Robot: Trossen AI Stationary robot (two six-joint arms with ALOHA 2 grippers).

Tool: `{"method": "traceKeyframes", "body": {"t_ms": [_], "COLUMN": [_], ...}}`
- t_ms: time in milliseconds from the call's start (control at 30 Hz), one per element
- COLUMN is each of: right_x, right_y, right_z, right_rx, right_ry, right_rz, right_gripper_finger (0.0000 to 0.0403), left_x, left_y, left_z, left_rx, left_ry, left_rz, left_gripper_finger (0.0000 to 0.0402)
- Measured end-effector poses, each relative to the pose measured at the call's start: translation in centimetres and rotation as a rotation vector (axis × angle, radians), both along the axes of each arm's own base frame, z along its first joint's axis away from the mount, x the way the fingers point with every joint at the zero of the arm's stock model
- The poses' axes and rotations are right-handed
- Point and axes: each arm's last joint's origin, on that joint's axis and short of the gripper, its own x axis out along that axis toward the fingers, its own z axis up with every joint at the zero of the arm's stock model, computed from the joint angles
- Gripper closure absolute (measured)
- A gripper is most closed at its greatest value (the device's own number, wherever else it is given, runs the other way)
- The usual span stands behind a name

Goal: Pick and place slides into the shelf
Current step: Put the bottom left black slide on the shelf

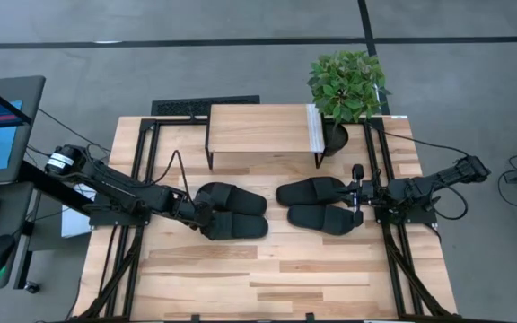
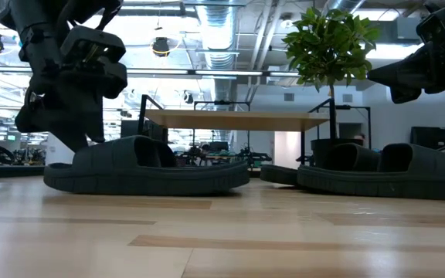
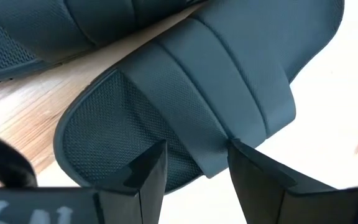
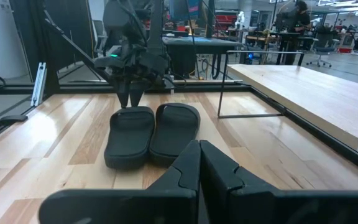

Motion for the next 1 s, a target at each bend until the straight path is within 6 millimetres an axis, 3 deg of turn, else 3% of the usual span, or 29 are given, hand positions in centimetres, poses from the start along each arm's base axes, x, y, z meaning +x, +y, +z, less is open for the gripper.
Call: {"method": "traceKeyframes", "body": {"t_ms": [333,1000], "right_x": [0.0,0.0], "right_y": [0.0,0.0], "right_z": [0.0,0.0], "right_rx": [0.0,0.0], "right_ry": [0.0,0.0], "right_rz": [0.0,0.0], "right_gripper_finger": [0.0403,0.0403], "left_x": [-0.5,-0.3], "left_y": [0.2,0.1], "left_z": [-1.4,-1.3], "left_rx": [-0.018,-0.003], "left_ry": [-0.038,-0.075], "left_rz": [0.013,0.005], "left_gripper_finger": [0.0242,0.0242]}}
